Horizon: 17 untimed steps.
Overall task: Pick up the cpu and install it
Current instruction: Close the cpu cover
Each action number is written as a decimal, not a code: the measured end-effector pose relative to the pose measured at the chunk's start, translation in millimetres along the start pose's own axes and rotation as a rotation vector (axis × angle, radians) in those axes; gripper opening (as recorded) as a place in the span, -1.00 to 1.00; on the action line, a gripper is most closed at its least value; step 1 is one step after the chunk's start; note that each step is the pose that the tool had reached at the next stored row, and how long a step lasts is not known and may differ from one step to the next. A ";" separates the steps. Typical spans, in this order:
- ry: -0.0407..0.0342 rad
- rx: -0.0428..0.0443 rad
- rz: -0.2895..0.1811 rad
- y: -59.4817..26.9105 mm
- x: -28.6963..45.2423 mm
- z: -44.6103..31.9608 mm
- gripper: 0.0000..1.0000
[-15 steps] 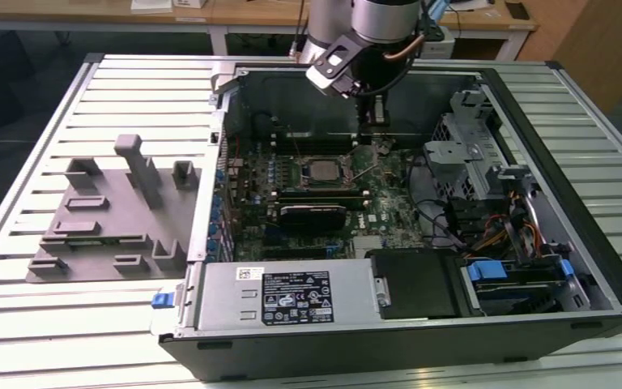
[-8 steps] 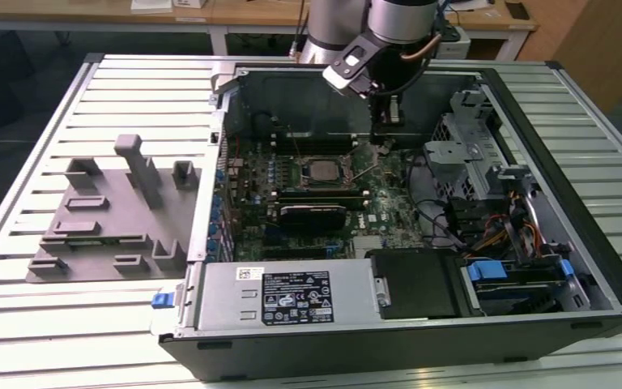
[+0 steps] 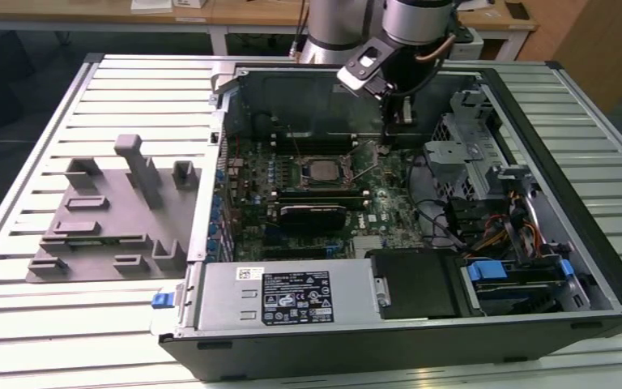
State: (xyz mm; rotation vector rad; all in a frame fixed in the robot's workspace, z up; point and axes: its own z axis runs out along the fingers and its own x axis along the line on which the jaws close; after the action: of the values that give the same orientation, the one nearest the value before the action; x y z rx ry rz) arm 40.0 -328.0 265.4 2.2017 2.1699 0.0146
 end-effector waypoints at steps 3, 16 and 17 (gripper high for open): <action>0.0001 -0.0002 0.000 0.3 0.1 5.1 -0.79; 0.0002 -0.0004 0.000 4.5 0.8 25.5 -0.79; 0.0001 -0.0004 0.000 4.5 0.9 26.3 -0.79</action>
State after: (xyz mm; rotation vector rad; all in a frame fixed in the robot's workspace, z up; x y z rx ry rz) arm 45.6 -327.9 239.3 2.2016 2.1697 0.0151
